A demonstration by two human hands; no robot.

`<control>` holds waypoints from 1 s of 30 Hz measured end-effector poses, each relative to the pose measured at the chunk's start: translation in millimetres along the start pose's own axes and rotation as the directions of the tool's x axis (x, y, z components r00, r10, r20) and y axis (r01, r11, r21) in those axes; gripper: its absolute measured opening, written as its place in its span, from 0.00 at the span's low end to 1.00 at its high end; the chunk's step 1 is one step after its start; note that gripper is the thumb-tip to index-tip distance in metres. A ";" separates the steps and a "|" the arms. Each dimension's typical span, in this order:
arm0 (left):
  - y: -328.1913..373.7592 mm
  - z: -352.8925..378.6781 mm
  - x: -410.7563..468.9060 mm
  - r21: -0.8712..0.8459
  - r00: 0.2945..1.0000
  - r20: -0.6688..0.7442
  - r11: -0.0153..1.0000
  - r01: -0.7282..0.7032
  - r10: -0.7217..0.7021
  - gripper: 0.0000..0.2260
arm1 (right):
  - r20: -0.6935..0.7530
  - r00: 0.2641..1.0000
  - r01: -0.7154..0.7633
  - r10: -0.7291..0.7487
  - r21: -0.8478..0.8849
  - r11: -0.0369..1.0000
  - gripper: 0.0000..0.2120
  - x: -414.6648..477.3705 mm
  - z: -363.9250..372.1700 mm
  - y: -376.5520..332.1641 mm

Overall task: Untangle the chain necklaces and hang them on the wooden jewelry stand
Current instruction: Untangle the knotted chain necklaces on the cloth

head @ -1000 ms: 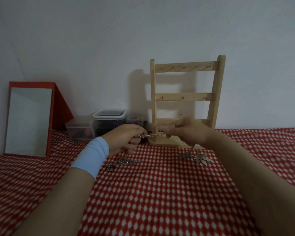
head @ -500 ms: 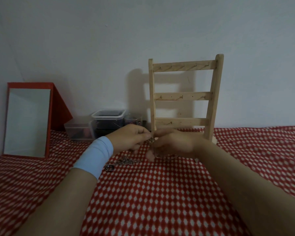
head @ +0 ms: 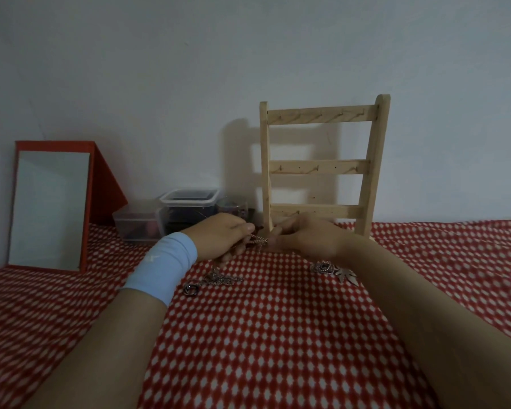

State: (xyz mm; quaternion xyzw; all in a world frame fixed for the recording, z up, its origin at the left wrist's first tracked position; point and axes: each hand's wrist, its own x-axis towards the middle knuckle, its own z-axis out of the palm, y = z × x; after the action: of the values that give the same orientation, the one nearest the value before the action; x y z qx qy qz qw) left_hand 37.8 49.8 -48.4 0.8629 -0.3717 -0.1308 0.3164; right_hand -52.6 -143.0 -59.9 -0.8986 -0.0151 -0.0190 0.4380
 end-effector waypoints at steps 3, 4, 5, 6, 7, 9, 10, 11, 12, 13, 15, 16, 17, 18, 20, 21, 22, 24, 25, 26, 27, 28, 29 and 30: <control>1.1 2.0 -2.1 -0.092 1.000 0.007 0.996 0.007 -0.006 0.17 | -0.120 0.993 0.024 -0.020 0.034 0.999 0.06 1.1 0.1 1.3; 1.9 2.2 -2.4 -0.090 1.000 0.005 0.996 0.008 -0.008 0.16 | -0.154 0.988 0.036 -0.028 0.050 0.998 0.06 1.5 0.2 1.2; 1.8 2.2 -2.0 -0.075 1.000 -0.004 0.997 0.009 -0.010 0.16 | -0.178 0.984 0.045 -0.034 0.058 0.997 0.06 2.1 0.4 1.5; 2.1 2.6 -0.9 -0.058 1.000 -0.019 0.998 0.012 -0.013 0.16 | -0.192 0.980 0.055 -0.043 0.055 0.997 0.07 2.8 0.8 1.7; 2.0 3.1 0.2 -0.048 0.999 -0.033 0.999 0.019 -0.021 0.15 | -0.201 0.978 0.064 -0.053 0.049 0.997 0.07 3.4 1.2 1.4; 0.5 4.2 2.8 -0.045 0.998 -0.041 0.998 0.043 -0.045 0.12 | -0.213 0.975 0.073 -0.065 0.029 0.997 0.07 4.3 2.1 0.7; -0.2 5.6 3.2 -0.049 0.998 -0.035 0.997 0.051 -0.053 0.10 | -0.213 0.975 0.079 -0.072 0.029 0.996 0.06 4.3 2.1 0.3; -0.6 7.6 3.6 -0.073 0.998 -0.029 0.996 0.054 -0.056 0.08 | -0.208 0.975 0.085 -0.074 0.045 0.995 0.06 3.4 1.9 -0.6; -1.3 10.0 4.2 -0.121 0.998 -0.027 0.992 0.046 -0.050 0.06 | -0.203 0.977 0.082 -0.065 0.078 0.994 0.06 2.7 1.6 -0.5; -1.1 12.0 4.9 -0.178 0.999 -0.030 0.984 0.024 -0.030 0.05 | -0.199 0.979 0.074 -0.050 0.115 0.991 0.08 2.7 1.2 0.1; 1.4 15.9 5.6 -0.309 1.000 -0.018 0.951 -0.028 0.023 0.07 | -0.185 0.982 0.055 -0.024 0.162 0.985 0.10 2.7 -0.7 2.6; 2.6 16.9 5.5 -0.327 0.998 -0.014 0.943 -0.058 0.057 0.08 | -0.174 0.985 0.048 -0.018 0.169 0.984 0.11 2.9 -1.8 3.4; 3.7 17.1 5.4 -0.300 0.996 -0.026 0.949 -0.091 0.087 0.10 | -0.165 0.986 0.040 -0.012 0.168 0.985 0.13 2.6 -2.7 3.5; 4.2 16.8 5.3 -0.275 0.994 -0.045 0.955 -0.111 0.103 0.10 | -0.165 0.986 0.034 -0.008 0.151 0.988 0.13 3.0 -4.1 4.4; 3.5 13.9 3.6 -0.288 0.994 -0.065 0.952 -0.107 0.092 0.09 | -0.198 0.980 0.039 -0.021 0.089 0.995 0.11 2.6 -6.5 4.0; 2.7 11.8 2.7 -0.301 0.995 -0.052 0.949 -0.093 0.081 0.08 | -0.218 0.975 0.053 -0.041 0.050 0.997 0.09 2.3 -7.5 3.4; 2.1 9.6 1.6 -0.295 0.997 -0.026 0.952 -0.074 0.070 0.08 | -0.237 0.969 0.067 -0.064 0.006 0.998 0.08 2.5 -8.1 3.4; 1.6 6.5 -0.7 -0.220 0.999 0.027 0.975 -0.032 0.039 0.08 | -0.261 0.962 0.063 -0.078 -0.065 0.996 0.09 4.6 -7.9 6.0; 1.6 6.1 -0.8 -0.177 0.999 0.025 0.984 -0.024 0.029 0.07 | -0.258 0.963 0.056 -0.075 -0.080 0.995 0.09 5.2 -7.5 7.1; 3.0 6.1 -1.1 -0.144 1.000 -0.001 0.989 -0.028 0.028 0.08 | -0.247 0.966 0.057 -0.076 -0.086 0.995 0.08 5.2 -6.6 7.8; 4.4 6.0 -0.9 -0.116 0.998 -0.044 0.992 -0.044 0.039 0.10 | -0.233 0.969 0.066 -0.084 -0.085 0.994 0.07 4.8 -5.4 7.6; 6.3 6.0 -1.1 -0.083 0.994 -0.093 0.994 -0.071 0.063 0.10 | -0.221 0.971 0.075 -0.090 -0.079 0.994 0.06 4.8 -4.6 7.7; 8.4 6.4 -1.4 -0.043 0.986 -0.137 0.994 -0.102 0.096 0.10 | -0.212 0.973 0.076 -0.089 -0.067 0.995 0.07 4.3 -4.6 7.1; 10.5 6.7 -1.6 -0.021 0.977 -0.168 0.991 -0.134 0.129 0.10 | -0.209 0.975 0.067 -0.076 -0.052 0.996 0.07 4.0 -5.4 6.3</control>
State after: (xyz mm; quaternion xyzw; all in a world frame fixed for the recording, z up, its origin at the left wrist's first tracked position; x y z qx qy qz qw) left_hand 27.7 42.5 -46.9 0.8392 -0.3979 -0.0431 0.3682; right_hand -48.5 -151.1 -61.3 -0.9000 -0.0005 -0.1300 0.4160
